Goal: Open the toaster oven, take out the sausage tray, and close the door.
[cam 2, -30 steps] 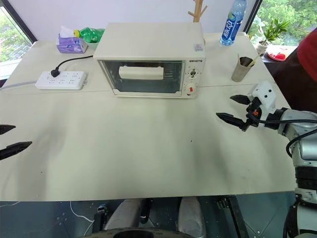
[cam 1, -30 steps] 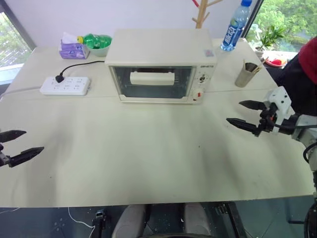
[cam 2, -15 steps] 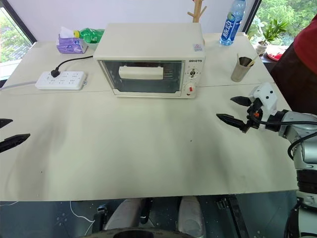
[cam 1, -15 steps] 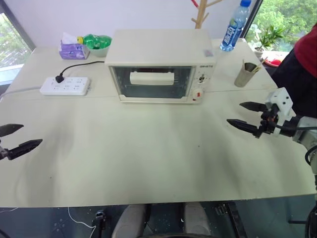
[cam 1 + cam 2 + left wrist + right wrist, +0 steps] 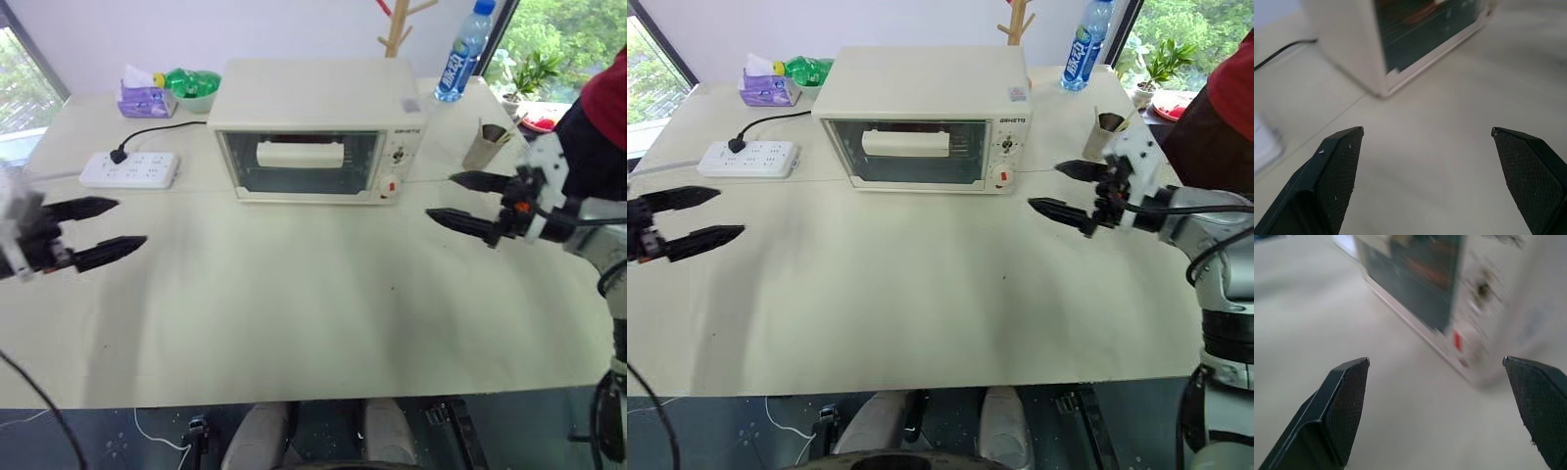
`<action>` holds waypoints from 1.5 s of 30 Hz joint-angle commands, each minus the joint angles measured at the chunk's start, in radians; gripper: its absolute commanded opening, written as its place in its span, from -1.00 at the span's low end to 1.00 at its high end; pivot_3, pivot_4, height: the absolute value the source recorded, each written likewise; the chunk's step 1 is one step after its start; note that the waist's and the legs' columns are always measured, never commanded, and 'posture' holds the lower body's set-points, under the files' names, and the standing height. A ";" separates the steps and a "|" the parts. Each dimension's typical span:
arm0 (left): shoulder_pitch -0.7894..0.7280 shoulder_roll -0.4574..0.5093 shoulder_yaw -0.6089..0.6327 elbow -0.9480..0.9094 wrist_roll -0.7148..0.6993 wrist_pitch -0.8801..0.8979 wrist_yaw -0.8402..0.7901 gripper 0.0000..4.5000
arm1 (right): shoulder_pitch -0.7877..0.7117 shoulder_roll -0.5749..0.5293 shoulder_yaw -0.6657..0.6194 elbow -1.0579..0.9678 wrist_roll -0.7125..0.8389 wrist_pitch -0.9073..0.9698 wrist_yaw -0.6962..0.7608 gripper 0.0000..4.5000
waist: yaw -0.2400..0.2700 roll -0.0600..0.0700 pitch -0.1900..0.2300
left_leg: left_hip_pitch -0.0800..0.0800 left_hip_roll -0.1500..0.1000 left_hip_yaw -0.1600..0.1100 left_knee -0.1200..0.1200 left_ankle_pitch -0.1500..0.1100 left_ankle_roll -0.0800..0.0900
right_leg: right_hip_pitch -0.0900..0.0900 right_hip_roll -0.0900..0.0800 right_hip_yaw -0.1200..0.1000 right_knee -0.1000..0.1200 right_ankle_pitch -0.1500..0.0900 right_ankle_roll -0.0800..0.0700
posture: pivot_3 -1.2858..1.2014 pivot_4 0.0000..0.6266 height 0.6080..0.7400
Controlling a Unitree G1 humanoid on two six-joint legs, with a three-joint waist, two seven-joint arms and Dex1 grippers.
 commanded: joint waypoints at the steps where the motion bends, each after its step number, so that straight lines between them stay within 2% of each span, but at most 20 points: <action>1: -0.158 -0.011 -0.111 -0.010 -0.035 0.042 -0.031 0.96 | -0.069 0.069 0.065 -0.041 0.019 0.023 -0.040 1.00 | -0.002 0.000 0.000 | 0.000 0.000 0.000 0.001 0.000 0.000 | 0.000 0.000 0.000 0.000 0.000 0.000 | 0.03 -0.52 0.98; 6: -0.359 -0.050 -0.241 0.056 -0.026 0.069 -0.084 0.96 | -0.164 0.190 0.175 0.038 -0.050 -0.017 -0.093 1.00 | -0.022 0.000 0.000 | 0.000 0.000 0.000 0.002 0.001 -0.001 | 0.000 0.001 0.002 0.001 0.003 0.001 | 0.03 -0.52 0.98; 9: -0.423 -0.068 -0.274 0.090 -0.016 0.074 -0.099 0.96 | -0.203 0.234 0.224 0.102 -0.099 -0.057 -0.099 1.00 | -0.028 0.000 0.000 | 0.000 0.001 0.000 0.006 0.001 -0.001 | 0.000 0.003 0.003 0.005 0.004 0.000 | 0.03 -0.52 0.98; 25: -0.426 -0.077 -0.269 0.102 0.006 0.058 -0.096 0.96 | -0.432 0.448 0.296 0.419 -0.224 -0.227 -0.072 1.00 | -0.029 0.000 0.000 | 0.002 0.008 0.009 0.010 0.002 -0.002 | -0.003 0.012 0.013 0.009 0.007 -0.004 | 0.03 -0.52 0.98; 34: -0.458 -0.105 -0.267 0.152 0.013 0.041 -0.055 0.96 | -0.365 0.474 0.304 0.244 -0.188 -0.146 -0.056 1.00 | -0.030 0.000 0.000 | 0.002 0.010 0.011 0.010 0.002 -0.002 | -0.005 0.015 0.015 0.010 0.008 -0.004 | 0.03 -0.52 0.98; 45: -0.647 -0.200 -0.325 0.363 0.096 -0.012 -0.039 0.96 | -0.217 0.499 0.316 0.040 -0.171 -0.062 -0.129 1.00 | -0.037 0.000 0.000 | 0.002 0.013 0.013 0.010 0.001 -0.003 | -0.006 0.018 0.017 0.010 0.009 -0.005 | 0.03 -0.52 0.98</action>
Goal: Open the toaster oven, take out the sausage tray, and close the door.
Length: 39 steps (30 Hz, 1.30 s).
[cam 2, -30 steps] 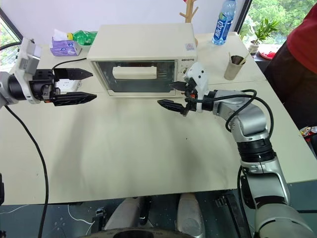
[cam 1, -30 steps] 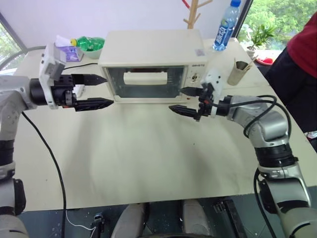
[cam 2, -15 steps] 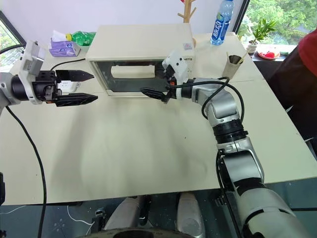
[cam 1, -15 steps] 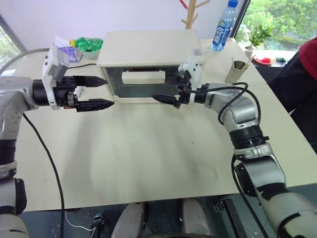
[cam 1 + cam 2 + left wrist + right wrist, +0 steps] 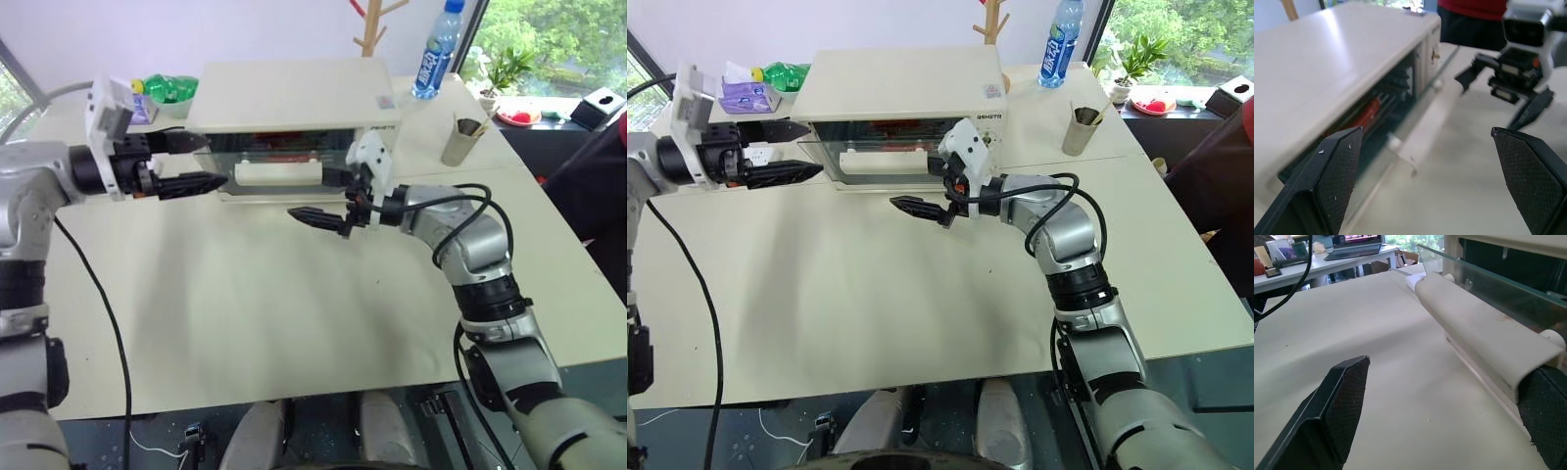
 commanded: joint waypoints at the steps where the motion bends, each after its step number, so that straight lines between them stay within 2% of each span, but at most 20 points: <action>1: -0.079 -0.021 -0.010 0.073 0.041 -0.046 -0.005 0.96 | 0.019 0.024 0.012 -0.094 0.024 -0.001 -0.020 1.00 | -0.004 0.000 0.000 | 0.000 0.000 0.000 0.000 0.000 0.000 | 0.000 0.000 0.000 0.000 0.000 0.000 | 0.03 -0.52 0.98; 3: -0.113 -0.040 -0.024 0.124 0.068 -0.069 -0.014 0.96 | 0.039 0.028 0.017 -0.111 0.021 0.001 -0.031 1.00 | -0.010 0.000 0.000 | 0.000 0.000 0.000 0.000 0.000 0.000 | 0.000 0.000 0.000 0.000 0.000 0.000 | 0.03 -0.52 0.98; 6: -0.161 -0.066 -0.047 0.206 0.106 -0.115 -0.042 0.57 | 0.071 0.033 0.027 -0.133 0.015 -0.001 -0.050 1.00 | -0.015 0.000 0.000 | 0.000 0.000 0.000 0.000 0.000 0.000 | 0.000 0.000 0.000 0.000 0.000 0.000 | 0.03 -0.52 0.98; 12: -0.225 -0.107 -0.099 0.372 0.213 -0.247 -0.079 -0.82 | 0.113 0.038 0.031 -0.160 0.011 -0.001 -0.085 1.00 | -0.015 0.000 0.000 | 0.000 0.000 0.001 0.001 0.000 0.000 | 0.000 0.001 0.001 0.001 0.001 0.000 | 0.03 -0.52 0.98; 13: -0.234 -0.113 -0.105 0.397 0.228 -0.267 -0.084 -0.99 | 0.119 0.037 0.032 -0.165 0.011 -0.001 -0.090 1.00 | -0.014 0.000 0.000 | 0.000 0.000 0.001 0.001 0.000 0.000 | 0.000 0.001 0.001 0.001 0.001 0.000 | 0.03 -0.52 0.98; 20: -0.232 -0.127 -0.151 0.489 0.337 -0.413 -0.121 -0.99 | 0.142 0.024 0.020 -0.192 0.012 0.003 -0.118 1.00 | -0.014 -0.001 0.000 | 0.000 0.000 0.001 0.002 0.000 0.000 | 0.000 0.001 0.001 0.001 0.001 0.000 | 0.03 -0.52 0.98; 25: -0.212 -0.138 -0.151 0.504 0.361 -0.443 -0.141 -0.99 | 0.162 -0.007 0.010 -0.211 -0.002 0.005 -0.137 1.00 | -0.013 -0.001 0.000 | 0.000 0.000 0.001 0.002 0.000 0.000 | 0.000 0.001 0.001 0.001 0.001 0.001 | 0.03 -0.52 0.98; 33: -0.197 -0.158 -0.136 0.490 0.356 -0.422 -0.143 -0.99 | 0.232 -0.114 -0.026 -0.270 0.008 0.048 -0.150 1.00 | -0.012 -0.001 0.000 | 0.000 0.000 0.001 0.003 0.000 0.001 | 0.001 0.001 0.001 0.001 0.001 0.001 | 0.03 -0.52 0.98; 39: -0.136 -0.166 -0.127 0.427 0.339 -0.383 -0.134 -0.99 | 0.323 -0.252 -0.136 -0.433 0.134 0.155 -0.082 1.00 | -0.009 -0.001 -0.001 | 0.000 0.000 0.001 0.003 -0.001 0.001 | 0.001 0.001 0.001 0.000 0.001 0.001 | 0.03 -0.52 0.98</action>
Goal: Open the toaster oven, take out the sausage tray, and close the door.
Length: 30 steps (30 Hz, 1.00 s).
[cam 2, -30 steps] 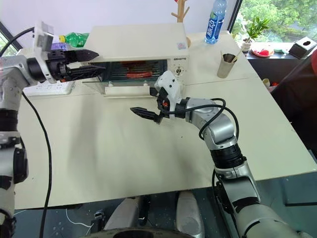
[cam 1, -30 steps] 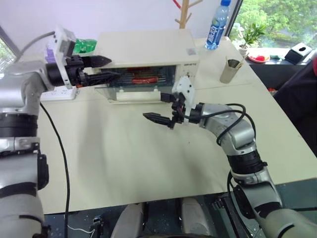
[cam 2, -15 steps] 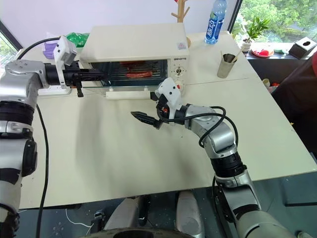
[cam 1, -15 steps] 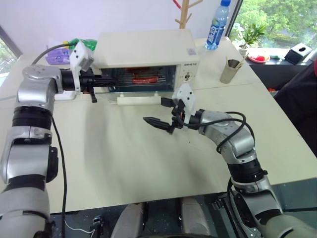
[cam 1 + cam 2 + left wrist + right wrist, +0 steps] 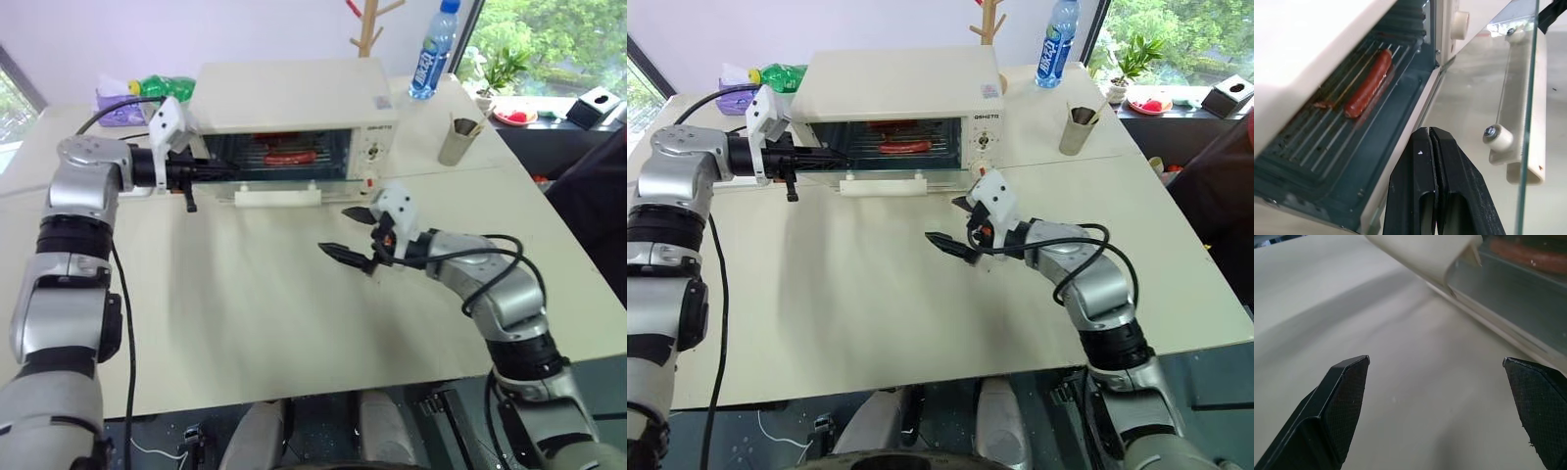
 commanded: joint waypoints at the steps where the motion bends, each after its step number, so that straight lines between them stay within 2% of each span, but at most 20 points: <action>1: 0.054 0.003 0.028 -0.080 -0.023 0.033 0.008 -0.99 | 0.039 -0.090 -0.109 -0.148 0.112 0.059 0.059 1.00 | 0.001 0.000 0.000 | 0.000 0.000 0.000 0.000 0.000 0.000 | 0.000 0.000 0.000 0.000 0.000 0.000 | 0.03 -0.52 0.98; 10: 0.254 -0.022 0.065 -0.303 -0.084 0.154 0.078 -0.99 | 0.025 -0.214 -0.272 -0.197 0.268 0.170 0.052 1.00 | 0.007 -0.001 0.000 | 0.000 0.001 0.000 0.001 0.000 0.001 | 0.002 0.000 0.000 -0.001 0.000 0.000 | 0.03 -0.52 0.98; 15: 0.355 -0.046 0.053 -0.391 -0.086 0.174 0.118 -0.99 | 0.035 -0.245 -0.282 -0.186 0.287 0.167 0.054 1.00 | 0.027 -0.001 0.000 | 0.001 0.001 0.001 0.001 -0.001 0.001 | 0.002 0.000 0.001 -0.001 0.000 0.000 | 0.03 -0.52 0.98; 30: 0.388 -0.077 -0.020 -0.245 0.079 -0.037 0.271 -0.99 | 0.037 -0.235 -0.258 -0.186 0.292 0.147 0.021 1.00 | 0.029 -0.001 -0.001 | 0.001 0.001 0.001 0.001 -0.001 0.001 | 0.002 -0.001 0.001 -0.002 0.001 0.000 | 0.03 -0.52 0.98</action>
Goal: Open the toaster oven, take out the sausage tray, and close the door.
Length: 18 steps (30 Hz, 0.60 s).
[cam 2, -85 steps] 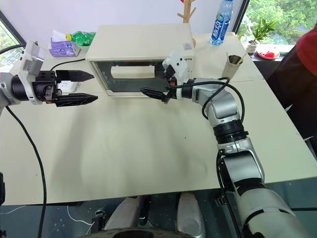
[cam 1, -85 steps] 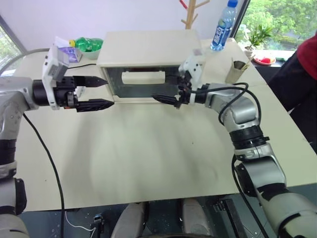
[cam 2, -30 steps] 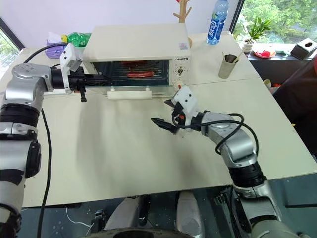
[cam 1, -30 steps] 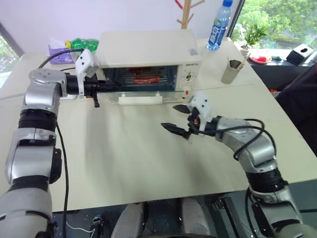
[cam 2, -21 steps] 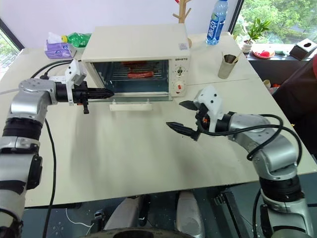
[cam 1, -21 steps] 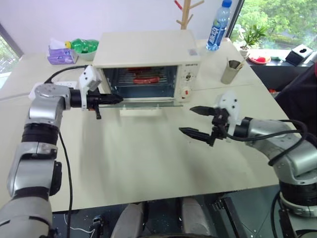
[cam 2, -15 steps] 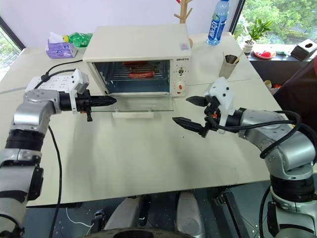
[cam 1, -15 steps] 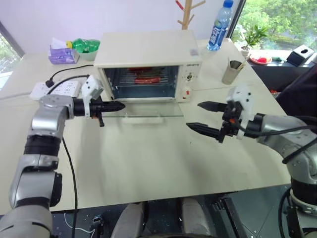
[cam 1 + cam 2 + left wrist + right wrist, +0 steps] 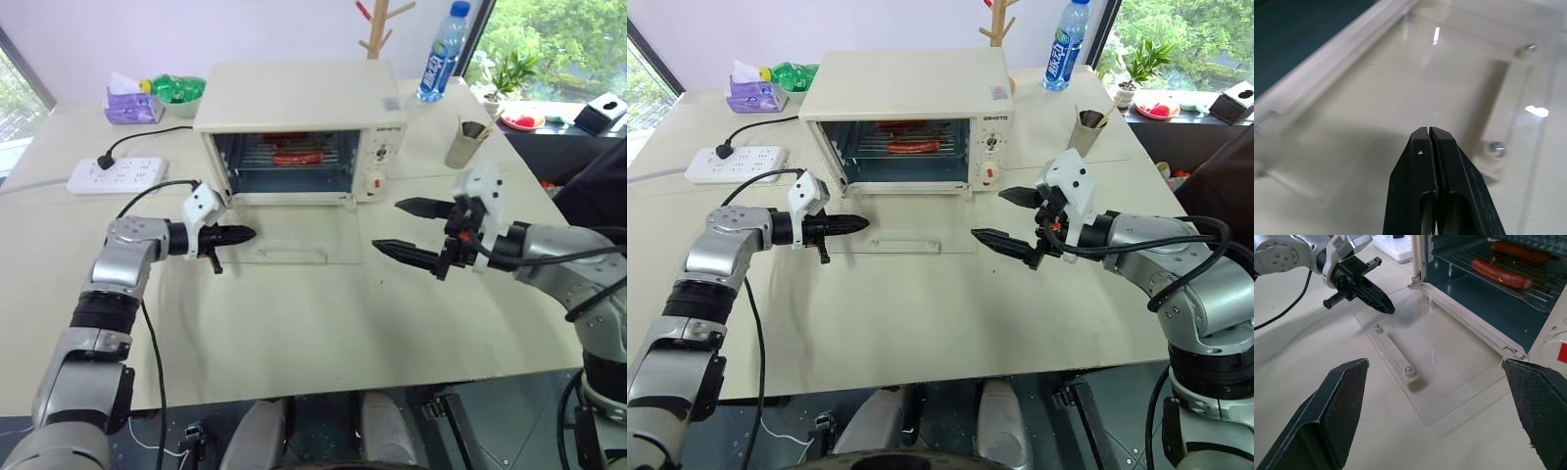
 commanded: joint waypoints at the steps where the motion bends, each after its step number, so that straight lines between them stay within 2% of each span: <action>1: 0.004 0.004 -0.012 0.043 0.050 -0.049 0.044 -0.99 | -0.009 0.002 -0.009 -0.020 0.016 -0.024 -0.006 1.00 | 0.001 0.000 0.000 | 0.000 0.000 0.000 0.000 0.000 0.000 | 0.000 0.000 0.000 0.000 0.000 0.000 | 0.03 -0.52 0.98; 4: 0.018 0.021 0.027 -0.022 -0.007 0.008 0.027 -0.99 | -0.015 0.000 -0.001 -0.014 0.010 -0.034 -0.008 1.00 | 0.000 0.000 -0.001 | 0.000 0.000 0.000 0.000 0.000 0.000 | 0.000 0.000 0.000 0.000 0.000 0.000 | 0.03 -0.52 0.98; 5: 0.024 0.034 0.055 -0.074 -0.052 0.061 0.012 -0.76 | -0.021 0.000 0.005 -0.010 0.005 -0.039 -0.008 1.00 | -0.001 0.000 -0.001 | 0.000 0.000 0.000 0.000 0.000 0.000 | 0.000 0.000 0.000 0.000 0.000 0.000 | 0.03 -0.52 0.98; 7: 0.036 0.065 0.118 -0.191 -0.150 0.187 -0.006 -0.43 | -0.032 0.000 0.023 -0.001 -0.013 -0.054 -0.011 1.00 | -0.006 -0.001 0.000 | 0.000 0.000 0.000 0.000 0.000 0.000 | 0.000 0.000 0.000 0.000 0.000 0.000 | 0.03 -0.52 0.98; 13: 0.060 0.170 0.341 -0.468 -0.436 0.574 0.048 0.99 | -0.091 0.036 0.149 0.058 -0.143 -0.149 -0.052 1.00 | -0.008 -0.001 0.000 | 0.000 0.001 0.000 0.000 0.000 0.000 | -0.001 0.001 0.000 0.000 0.000 0.000 | 0.03 -0.52 0.98; 18: 0.111 0.223 0.423 -0.574 -0.505 0.668 0.122 0.99 | -0.191 0.108 0.295 0.166 -0.320 -0.271 -0.101 1.00 | -0.006 -0.001 0.000 | 0.001 0.001 0.000 -0.001 0.000 0.000 | -0.001 0.001 0.001 0.000 0.000 0.000 | 0.03 -0.52 0.98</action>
